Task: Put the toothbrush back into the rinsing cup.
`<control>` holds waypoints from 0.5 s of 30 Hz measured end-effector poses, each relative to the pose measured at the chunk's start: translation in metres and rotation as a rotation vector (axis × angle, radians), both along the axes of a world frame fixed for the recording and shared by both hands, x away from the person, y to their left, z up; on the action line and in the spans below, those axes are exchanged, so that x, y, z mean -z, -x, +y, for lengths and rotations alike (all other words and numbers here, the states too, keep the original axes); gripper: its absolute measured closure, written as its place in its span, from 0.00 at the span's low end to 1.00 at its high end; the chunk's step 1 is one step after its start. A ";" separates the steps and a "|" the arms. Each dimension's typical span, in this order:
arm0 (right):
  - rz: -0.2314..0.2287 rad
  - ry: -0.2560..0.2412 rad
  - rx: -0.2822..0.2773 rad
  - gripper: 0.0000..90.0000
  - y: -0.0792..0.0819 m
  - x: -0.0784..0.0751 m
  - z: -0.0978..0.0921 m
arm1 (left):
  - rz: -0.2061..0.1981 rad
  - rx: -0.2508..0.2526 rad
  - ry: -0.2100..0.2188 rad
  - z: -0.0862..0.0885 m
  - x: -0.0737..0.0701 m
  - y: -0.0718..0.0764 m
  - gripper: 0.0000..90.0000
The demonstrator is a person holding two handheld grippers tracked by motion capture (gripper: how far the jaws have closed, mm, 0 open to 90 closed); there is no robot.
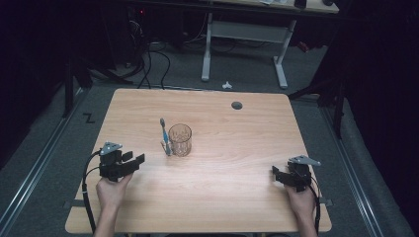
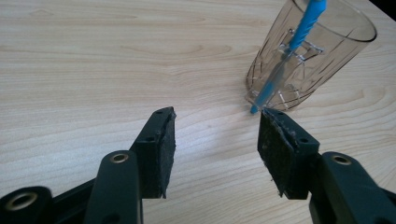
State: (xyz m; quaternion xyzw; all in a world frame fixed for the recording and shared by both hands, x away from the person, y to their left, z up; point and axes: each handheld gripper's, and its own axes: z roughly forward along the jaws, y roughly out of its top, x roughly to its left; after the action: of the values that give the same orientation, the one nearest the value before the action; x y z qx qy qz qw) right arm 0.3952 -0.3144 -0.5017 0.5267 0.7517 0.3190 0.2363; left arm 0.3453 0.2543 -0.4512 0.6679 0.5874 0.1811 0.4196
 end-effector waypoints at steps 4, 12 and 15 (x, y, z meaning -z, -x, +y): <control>-0.001 0.000 -0.001 0.34 0.000 0.000 0.000 | 0.006 -0.003 0.017 0.001 0.004 0.001 0.52; 0.000 0.000 0.000 0.34 0.000 0.000 0.000 | 0.019 -0.013 0.023 0.001 0.012 0.001 0.52; -0.001 0.001 -0.001 0.34 0.000 0.000 0.000 | 0.026 -0.019 0.025 0.001 0.016 0.002 0.52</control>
State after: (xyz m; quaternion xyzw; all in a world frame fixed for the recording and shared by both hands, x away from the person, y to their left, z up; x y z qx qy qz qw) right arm 0.3952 -0.3145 -0.5017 0.5262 0.7520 0.3189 0.2366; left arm 0.3436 0.2557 -0.4668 0.6592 0.6013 0.1690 0.4187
